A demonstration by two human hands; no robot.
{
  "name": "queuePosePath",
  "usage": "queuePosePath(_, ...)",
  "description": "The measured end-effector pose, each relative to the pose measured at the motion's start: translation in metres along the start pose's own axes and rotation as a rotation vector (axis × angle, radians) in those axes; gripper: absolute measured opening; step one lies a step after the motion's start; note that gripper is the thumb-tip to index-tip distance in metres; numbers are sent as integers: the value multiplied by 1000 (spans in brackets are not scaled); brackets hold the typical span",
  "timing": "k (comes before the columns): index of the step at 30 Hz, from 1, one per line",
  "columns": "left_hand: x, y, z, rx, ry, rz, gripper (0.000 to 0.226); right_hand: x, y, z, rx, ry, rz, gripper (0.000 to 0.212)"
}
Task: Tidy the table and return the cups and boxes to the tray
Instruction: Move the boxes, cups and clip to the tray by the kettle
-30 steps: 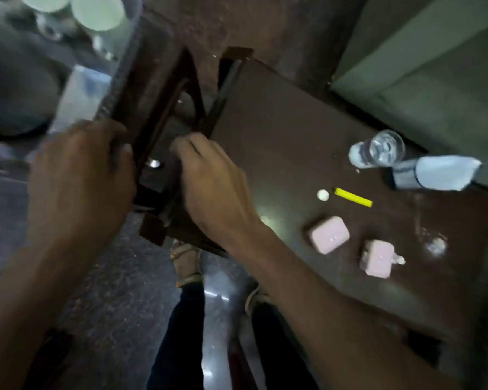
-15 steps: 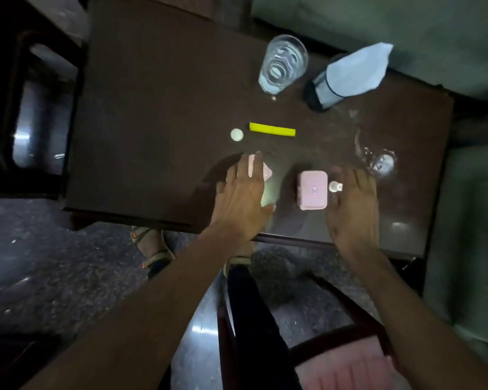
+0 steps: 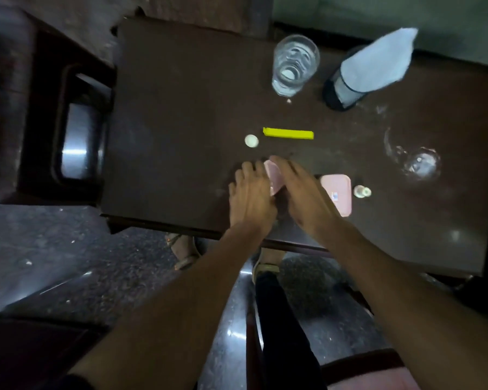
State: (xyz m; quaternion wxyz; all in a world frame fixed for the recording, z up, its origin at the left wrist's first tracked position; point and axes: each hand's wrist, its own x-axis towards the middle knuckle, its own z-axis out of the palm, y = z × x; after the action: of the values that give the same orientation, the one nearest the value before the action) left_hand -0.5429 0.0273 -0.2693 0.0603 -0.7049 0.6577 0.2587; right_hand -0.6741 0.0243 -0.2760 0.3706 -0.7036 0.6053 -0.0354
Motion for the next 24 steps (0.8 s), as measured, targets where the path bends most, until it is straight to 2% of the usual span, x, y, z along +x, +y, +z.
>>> queuePosePath(4, -2, -24, -27, -134, 159, 19, 68, 16, -36, -9, 68, 142, -17, 66)
queuePosePath(7, 5, -71, -69, -289, 312, 10, 71, 54, -94, -19, 23, 147, -172, 64)
queuePosePath(13, 21, -226, -191, -417, 783, -82, 60, 153, -291, -11, -34, 187, -507, 63)
queuePosePath(15, 22, -278, -225, -426, 879, -149, 60, 181, -357, 1, -46, 196, -602, 60)
queuePosePath(18, 17, -345, -254, -428, 946, -232, 61, 214, -433, 27, -106, 160, -709, 47)
queuePosePath(20, 10, -375, -258, -412, 932, -268, 59, 228, -462, 47, -150, 113, -771, 41)
queuePosePath(24, 4, -403, -243, -396, 722, -291, 66, 244, -474, 79, -272, -22, -779, 35)
